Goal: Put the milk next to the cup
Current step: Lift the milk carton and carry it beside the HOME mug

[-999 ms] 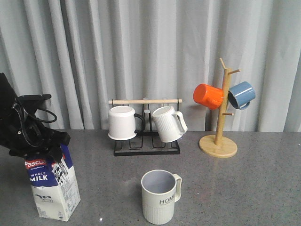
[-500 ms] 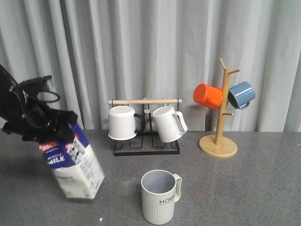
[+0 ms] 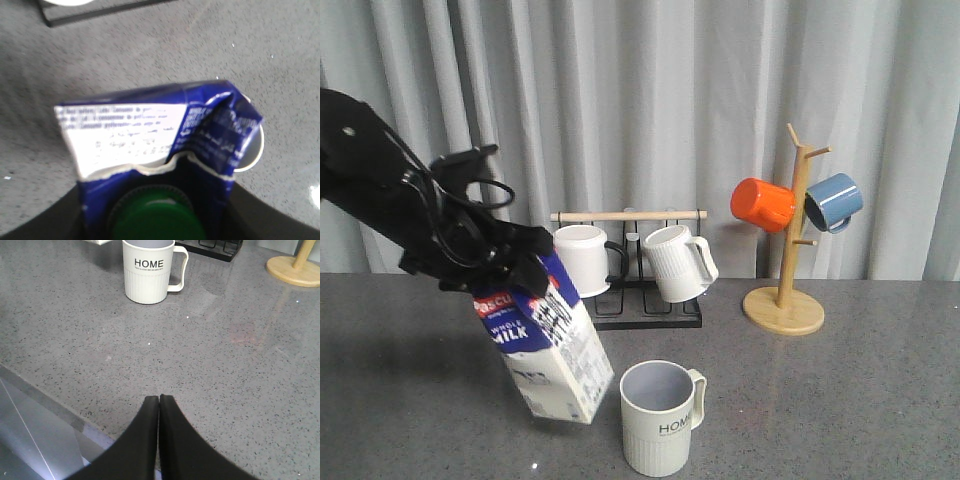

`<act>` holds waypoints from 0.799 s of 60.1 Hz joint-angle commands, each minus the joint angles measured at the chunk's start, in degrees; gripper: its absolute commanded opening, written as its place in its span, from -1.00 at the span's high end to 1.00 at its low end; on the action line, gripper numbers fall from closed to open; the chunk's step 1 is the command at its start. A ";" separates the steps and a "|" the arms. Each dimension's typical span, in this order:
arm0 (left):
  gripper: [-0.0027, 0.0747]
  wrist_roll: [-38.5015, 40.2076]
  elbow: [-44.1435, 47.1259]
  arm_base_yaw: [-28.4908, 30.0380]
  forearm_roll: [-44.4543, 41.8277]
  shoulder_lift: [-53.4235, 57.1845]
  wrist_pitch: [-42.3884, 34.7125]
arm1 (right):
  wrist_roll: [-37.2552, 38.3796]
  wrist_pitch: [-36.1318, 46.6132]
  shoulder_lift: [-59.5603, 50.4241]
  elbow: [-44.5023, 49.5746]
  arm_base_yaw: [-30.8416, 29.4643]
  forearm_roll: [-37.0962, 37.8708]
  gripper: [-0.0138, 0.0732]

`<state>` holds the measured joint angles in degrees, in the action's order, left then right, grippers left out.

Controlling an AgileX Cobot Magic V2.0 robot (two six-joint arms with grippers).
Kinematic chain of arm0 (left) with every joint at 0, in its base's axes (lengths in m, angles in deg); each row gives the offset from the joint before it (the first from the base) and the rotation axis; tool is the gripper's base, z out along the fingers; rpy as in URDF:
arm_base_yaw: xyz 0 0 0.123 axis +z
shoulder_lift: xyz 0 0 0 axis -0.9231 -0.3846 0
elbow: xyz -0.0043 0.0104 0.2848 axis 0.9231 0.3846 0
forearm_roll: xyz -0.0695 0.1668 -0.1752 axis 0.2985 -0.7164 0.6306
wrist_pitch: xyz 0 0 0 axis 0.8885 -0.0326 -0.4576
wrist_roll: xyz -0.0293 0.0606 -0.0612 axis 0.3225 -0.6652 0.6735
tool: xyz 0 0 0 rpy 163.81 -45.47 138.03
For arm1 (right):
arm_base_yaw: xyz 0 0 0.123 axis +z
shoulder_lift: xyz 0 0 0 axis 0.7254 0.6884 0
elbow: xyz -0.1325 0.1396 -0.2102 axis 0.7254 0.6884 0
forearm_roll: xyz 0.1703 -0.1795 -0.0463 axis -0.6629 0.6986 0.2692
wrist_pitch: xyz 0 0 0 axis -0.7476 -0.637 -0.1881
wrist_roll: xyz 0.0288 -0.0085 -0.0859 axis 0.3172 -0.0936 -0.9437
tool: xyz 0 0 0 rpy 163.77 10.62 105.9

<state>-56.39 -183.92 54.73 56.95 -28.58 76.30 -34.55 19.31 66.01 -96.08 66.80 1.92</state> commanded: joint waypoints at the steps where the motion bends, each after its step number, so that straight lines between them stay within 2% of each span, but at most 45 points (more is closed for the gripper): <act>1: 0.76 1.29 -1.72 -1.47 0.72 0.89 -0.72 | -0.25 4.05 0.62 -1.54 -0.22 0.05 0.69; 20: 0.76 3.23 -1.63 -5.01 -4.99 -1.82 -0.69 | -0.25 4.05 0.62 -1.54 -0.22 0.00 0.69; 32: 0.72 2.36 -1.63 -6.30 -5.00 -2.10 -0.69 | -0.25 4.05 0.62 -1.54 -0.22 -0.05 0.69; 40: 0.61 2.23 -1.63 -6.81 -4.93 -2.10 -0.69 | -0.25 4.05 0.62 -1.54 -0.22 -0.05 0.69; 48: 0.40 2.23 -1.63 -6.90 -4.82 -2.10 -0.69 | -0.25 4.05 0.62 -1.54 -0.22 -0.05 0.69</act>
<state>-54.22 -183.92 48.28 50.60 -33.81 76.30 -34.55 19.31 66.01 -96.08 66.80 1.92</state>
